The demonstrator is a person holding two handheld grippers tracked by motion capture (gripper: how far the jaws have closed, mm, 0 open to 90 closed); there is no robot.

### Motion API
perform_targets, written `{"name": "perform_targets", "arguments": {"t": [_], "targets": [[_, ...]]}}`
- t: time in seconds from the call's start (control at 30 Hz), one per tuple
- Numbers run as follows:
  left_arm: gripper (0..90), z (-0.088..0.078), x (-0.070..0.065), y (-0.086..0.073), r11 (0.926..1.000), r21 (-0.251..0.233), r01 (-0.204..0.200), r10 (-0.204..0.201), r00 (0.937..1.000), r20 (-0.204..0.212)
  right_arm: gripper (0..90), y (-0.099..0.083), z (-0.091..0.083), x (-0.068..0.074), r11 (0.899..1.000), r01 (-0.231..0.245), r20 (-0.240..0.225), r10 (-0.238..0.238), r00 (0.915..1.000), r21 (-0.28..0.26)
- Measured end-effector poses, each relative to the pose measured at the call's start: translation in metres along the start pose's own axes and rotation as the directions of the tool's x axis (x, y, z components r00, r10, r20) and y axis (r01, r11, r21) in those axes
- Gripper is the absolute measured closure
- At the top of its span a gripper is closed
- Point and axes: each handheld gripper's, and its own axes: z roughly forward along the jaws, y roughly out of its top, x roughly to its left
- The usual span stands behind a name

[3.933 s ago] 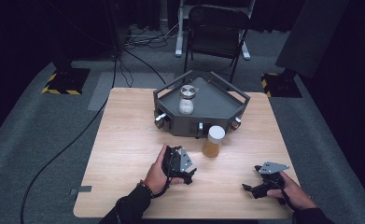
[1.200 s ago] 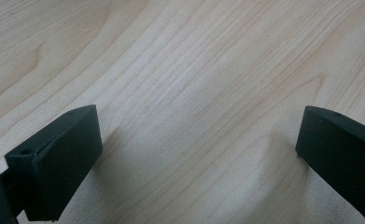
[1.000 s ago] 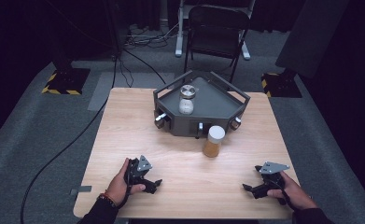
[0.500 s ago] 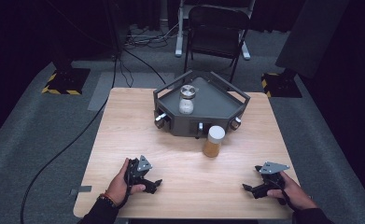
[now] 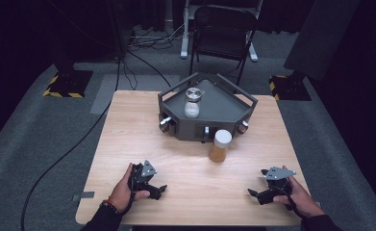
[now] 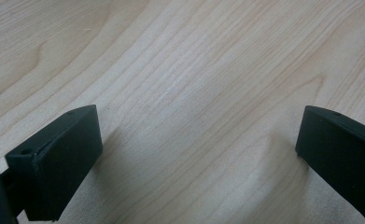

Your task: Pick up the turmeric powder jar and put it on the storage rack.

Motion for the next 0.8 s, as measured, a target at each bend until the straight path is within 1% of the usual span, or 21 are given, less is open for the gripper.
{"name": "perform_targets", "arguments": {"t": [0.17,0.3,0.33,0.57,0.63,0.67,0.7,0.8], "targets": [[0.0,0.0,0.0,0.0,1.0,0.0,0.0,0.0,1.0,0.0,1.0,0.001,-0.003,0.005,0.999,-0.024,0.033,0.025,0.9992,-0.031],[0.0,0.0,0.0,0.0,1.0,0.0,-0.001,0.001,1.0,0.0,1.1,0.001,-0.006,0.008,0.994,-0.058,0.049,0.062,0.9969,-0.091],[0.0,0.0,0.0,0.0,1.0,0.001,-0.001,0.001,1.0,0.0,1.0,0.002,-0.007,0.01,0.991,-0.071,0.054,0.078,0.9955,-0.116],[0.0,0.0,0.0,0.0,1.0,0.0,0.0,0.0,1.0,0.0,1.0,0.006,-0.006,0.013,0.986,-0.078,0.059,0.088,0.9944,-0.149],[0.0,0.0,0.0,0.0,1.0,0.0,0.0,0.0,1.0,0.0,1.0,0.008,-0.005,0.014,0.985,-0.072,0.064,0.083,0.9945,-0.16],[0.0,0.0,0.0,0.0,1.0,0.0,-0.001,0.001,1.0,0.0,1.0,0.009,-0.004,0.015,0.982,-0.074,0.066,0.087,0.9941,-0.173],[0.0,0.0,0.0,0.0,1.0,0.0,-0.001,0.001,1.0,0.0,1.0,0.009,-0.004,0.015,0.982,-0.074,0.066,0.087,0.9941,-0.173],[0.0,0.0,0.0,0.0,1.0,0.0,0.0,0.0,1.0,0.0,1.1,0.012,-0.002,0.018,0.977,-0.082,0.076,0.098,0.9922,-0.197]]}}
